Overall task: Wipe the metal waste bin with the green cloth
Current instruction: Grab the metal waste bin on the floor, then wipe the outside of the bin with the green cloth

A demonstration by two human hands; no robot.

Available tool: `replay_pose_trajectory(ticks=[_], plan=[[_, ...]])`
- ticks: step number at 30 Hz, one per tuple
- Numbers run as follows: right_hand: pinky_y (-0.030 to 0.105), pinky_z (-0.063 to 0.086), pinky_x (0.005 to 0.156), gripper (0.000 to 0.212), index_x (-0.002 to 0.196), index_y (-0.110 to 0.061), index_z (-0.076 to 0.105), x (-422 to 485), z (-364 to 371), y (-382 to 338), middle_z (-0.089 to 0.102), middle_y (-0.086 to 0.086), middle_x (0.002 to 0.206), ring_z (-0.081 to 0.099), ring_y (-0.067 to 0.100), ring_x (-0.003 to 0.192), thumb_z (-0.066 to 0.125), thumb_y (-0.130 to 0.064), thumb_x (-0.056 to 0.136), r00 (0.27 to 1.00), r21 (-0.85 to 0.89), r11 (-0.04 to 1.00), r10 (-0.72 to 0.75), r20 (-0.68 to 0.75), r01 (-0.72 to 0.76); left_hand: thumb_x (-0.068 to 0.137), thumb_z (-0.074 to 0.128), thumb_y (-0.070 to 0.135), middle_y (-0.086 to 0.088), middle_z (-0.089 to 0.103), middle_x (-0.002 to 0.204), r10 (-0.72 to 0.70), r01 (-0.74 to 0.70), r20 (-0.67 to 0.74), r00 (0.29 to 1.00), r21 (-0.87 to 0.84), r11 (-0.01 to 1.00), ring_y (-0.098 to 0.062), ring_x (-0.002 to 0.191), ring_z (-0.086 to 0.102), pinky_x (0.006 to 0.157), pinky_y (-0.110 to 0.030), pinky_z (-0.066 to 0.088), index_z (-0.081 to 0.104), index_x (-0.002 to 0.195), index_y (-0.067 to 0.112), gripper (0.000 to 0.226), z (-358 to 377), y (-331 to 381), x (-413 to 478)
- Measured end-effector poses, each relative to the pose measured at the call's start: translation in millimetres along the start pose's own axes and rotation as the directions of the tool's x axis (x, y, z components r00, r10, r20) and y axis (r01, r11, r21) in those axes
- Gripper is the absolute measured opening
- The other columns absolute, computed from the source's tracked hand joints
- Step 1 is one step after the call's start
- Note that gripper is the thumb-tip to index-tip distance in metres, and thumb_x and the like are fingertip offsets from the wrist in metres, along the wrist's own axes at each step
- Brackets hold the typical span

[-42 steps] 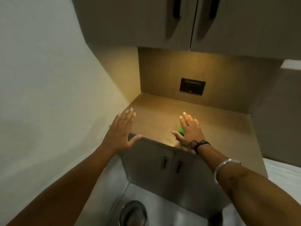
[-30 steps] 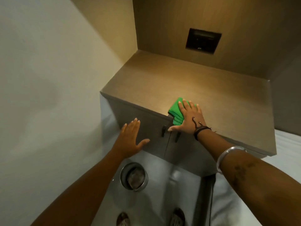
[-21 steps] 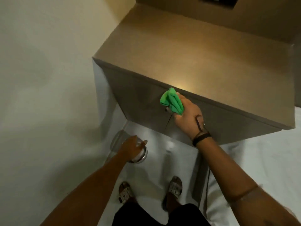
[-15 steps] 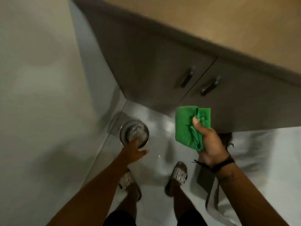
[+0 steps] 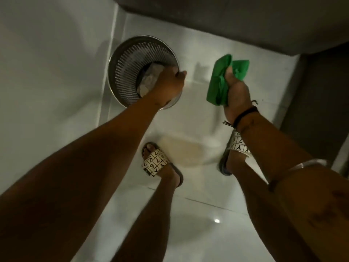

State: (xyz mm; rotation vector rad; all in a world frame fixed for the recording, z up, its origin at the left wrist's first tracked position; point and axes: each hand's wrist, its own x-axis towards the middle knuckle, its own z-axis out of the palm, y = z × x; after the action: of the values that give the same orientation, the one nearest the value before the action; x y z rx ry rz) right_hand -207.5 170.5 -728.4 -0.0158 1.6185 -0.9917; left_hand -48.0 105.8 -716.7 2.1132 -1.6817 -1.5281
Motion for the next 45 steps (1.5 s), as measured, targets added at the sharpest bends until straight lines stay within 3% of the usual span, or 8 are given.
replay_pose_trajectory(ticks=[8, 11, 16, 18, 21, 27, 38, 45], plan=[[0.016, 0.052, 0.077, 0.032, 0.125, -0.014, 0.064, -32.8, 41.7, -0.8, 0.068, -0.011, 0.097, 0.062, -0.014, 0.078, 0.057, -0.034, 0.101, 0.96, -0.256, 0.925, -0.263, 0.097, 0.28, 0.09, 0.056, 0.026, -0.007, 0.064, 0.097, -0.105, 0.084, -0.038, 0.994, -0.366, 0.927, -0.027, 0.092, 0.061, 0.091, -0.055, 0.054, 0.064, 0.104, 0.008, 0.025, -83.2, -16.4, -16.9], [0.008, 0.05, 0.085, 0.037, 0.134, -0.014, 0.057, -50.3, 73.8, 11.1, 0.066, -0.007, 0.114, 0.063, -0.009, 0.097, 0.06, -0.027, 0.099, 0.884, -0.294, 0.836, -0.412, 0.222, 0.464, 0.089, 0.058, 0.018, -0.013, 0.067, 0.122, -0.155, 0.162, 0.065, 0.986, -0.604, 0.781, -0.034, 0.11, 0.065, 0.089, -0.055, 0.056, 0.062, 0.121, 0.006, 0.034, -122.7, -47.8, -24.2], [0.054, 0.041, 0.113, 0.061, 0.148, -0.02, 0.029, -63.7, 151.0, 70.7, 0.048, 0.014, 0.15, 0.046, 0.031, 0.138, 0.053, -0.033, 0.094, 0.555, -0.42, 0.364, -0.57, 0.606, 0.832, 0.098, 0.044, 0.019, -0.01, 0.074, 0.106, -0.187, 0.241, 0.159, 0.969, -0.755, 0.61, -0.023, 0.095, 0.073, 0.077, -0.033, 0.061, 0.059, 0.123, 0.004, 0.033, -134.5, -78.4, -19.0], [0.059, 0.018, 0.123, 0.073, 0.152, -0.017, 0.016, -60.8, 170.9, 98.6, 0.031, 0.017, 0.162, 0.023, 0.036, 0.15, 0.044, -0.044, 0.091, 0.497, -0.524, 0.11, -0.526, 0.69, 0.844, 0.097, 0.046, 0.034, -0.016, 0.067, 0.124, -0.231, 0.27, 0.169, 0.958, -0.799, 0.537, -0.028, 0.113, 0.067, 0.091, -0.037, 0.057, 0.055, 0.132, 0.006, 0.046, -134.5, -81.9, -15.8], [0.057, 0.017, 0.123, 0.072, 0.152, -0.014, 0.021, -37.2, 178.8, 111.9, 0.033, 0.017, 0.161, 0.024, 0.038, 0.15, 0.046, -0.043, 0.091, 0.493, -0.586, 0.017, -0.561, 0.665, 0.81, 0.1, 0.039, 0.04, -0.017, 0.061, 0.135, -0.252, 0.263, 0.156, 0.955, -0.839, 0.476, -0.033, 0.121, 0.061, 0.103, -0.047, 0.048, 0.05, 0.138, 0.007, 0.051, -139.5, -89.2, -3.4], [0.041, 0.034, 0.119, 0.078, 0.147, -0.008, 0.043, 70.2, 95.5, 86.8, 0.055, 0.015, 0.144, 0.051, 0.034, 0.133, 0.028, -0.066, 0.097, 0.798, -0.677, 0.553, -0.596, 0.084, 0.485, 0.1, 0.042, 0.029, -0.018, 0.065, 0.129, -0.183, 0.169, 0.088, 0.979, -0.853, 0.495, -0.034, 0.115, 0.066, 0.088, -0.048, 0.056, 0.055, 0.132, 0.005, 0.042, -127.9, -71.5, 2.2], [0.057, 0.043, 0.109, 0.052, 0.138, -0.017, 0.054, 6.5, 181.5, 25.0, 0.062, 0.009, 0.137, 0.056, 0.027, 0.129, 0.047, -0.048, 0.097, 0.576, -0.354, 0.457, -0.598, 0.557, 0.816, 0.093, 0.051, 0.034, -0.017, 0.068, 0.118, -0.227, 0.081, -0.113, 0.967, -0.712, 0.697, -0.036, 0.105, 0.068, 0.084, -0.049, 0.06, 0.061, 0.122, 0.017, 0.035, -102.3, -54.3, -8.0], [0.043, 0.051, 0.1, 0.045, 0.127, -0.027, 0.061, 58.7, 129.1, 19.4, 0.07, 0.006, 0.123, 0.064, 0.027, 0.112, 0.042, -0.055, 0.097, 0.897, -0.737, 0.537, -0.386, 0.217, 0.41, 0.09, 0.057, 0.041, -0.023, 0.062, 0.125, -0.108, 0.05, -0.05, 0.993, -0.652, 0.756, -0.044, 0.112, 0.061, 0.093, -0.054, 0.053, 0.064, 0.12, 0.019, 0.038, -96.6, -71.2, -28.9]])
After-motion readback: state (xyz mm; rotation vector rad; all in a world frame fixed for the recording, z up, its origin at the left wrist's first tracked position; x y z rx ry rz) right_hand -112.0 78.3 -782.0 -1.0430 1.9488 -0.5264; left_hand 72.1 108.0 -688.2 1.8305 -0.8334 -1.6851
